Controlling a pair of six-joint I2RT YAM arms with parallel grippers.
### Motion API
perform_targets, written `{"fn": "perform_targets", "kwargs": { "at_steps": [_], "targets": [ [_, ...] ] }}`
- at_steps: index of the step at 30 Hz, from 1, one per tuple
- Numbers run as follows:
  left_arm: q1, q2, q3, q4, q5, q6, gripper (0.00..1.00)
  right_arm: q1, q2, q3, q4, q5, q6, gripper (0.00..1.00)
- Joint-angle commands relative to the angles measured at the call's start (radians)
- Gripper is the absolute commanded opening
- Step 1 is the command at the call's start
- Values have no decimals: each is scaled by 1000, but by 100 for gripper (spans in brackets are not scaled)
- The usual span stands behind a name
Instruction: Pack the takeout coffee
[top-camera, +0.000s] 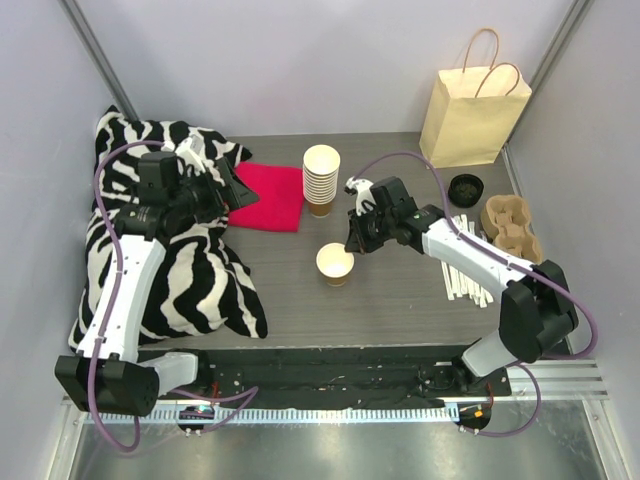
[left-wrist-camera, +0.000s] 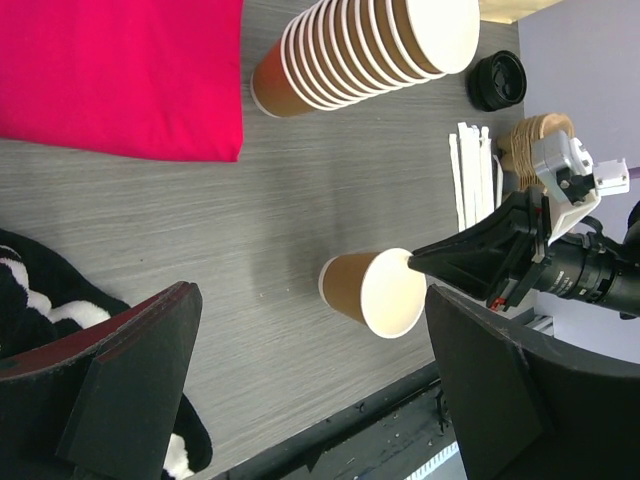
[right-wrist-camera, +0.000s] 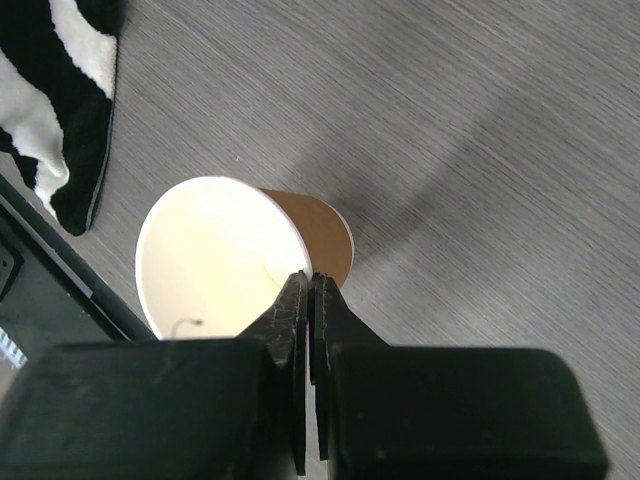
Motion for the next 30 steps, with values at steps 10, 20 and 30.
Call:
{"fn": "perform_targets", "kwargs": {
  "at_steps": [10, 20, 30],
  "targets": [
    [5, 18, 23, -1, 77, 61, 100, 2, -72, -139, 205, 40, -30, 10],
    [5, 49, 78, -49, 114, 114, 100, -16, -141, -11, 49, 37, -54, 75],
    [6, 133, 219, -120, 192, 231, 100, -399, -103, 321, -330, -13, -443, 96]
  ]
}}
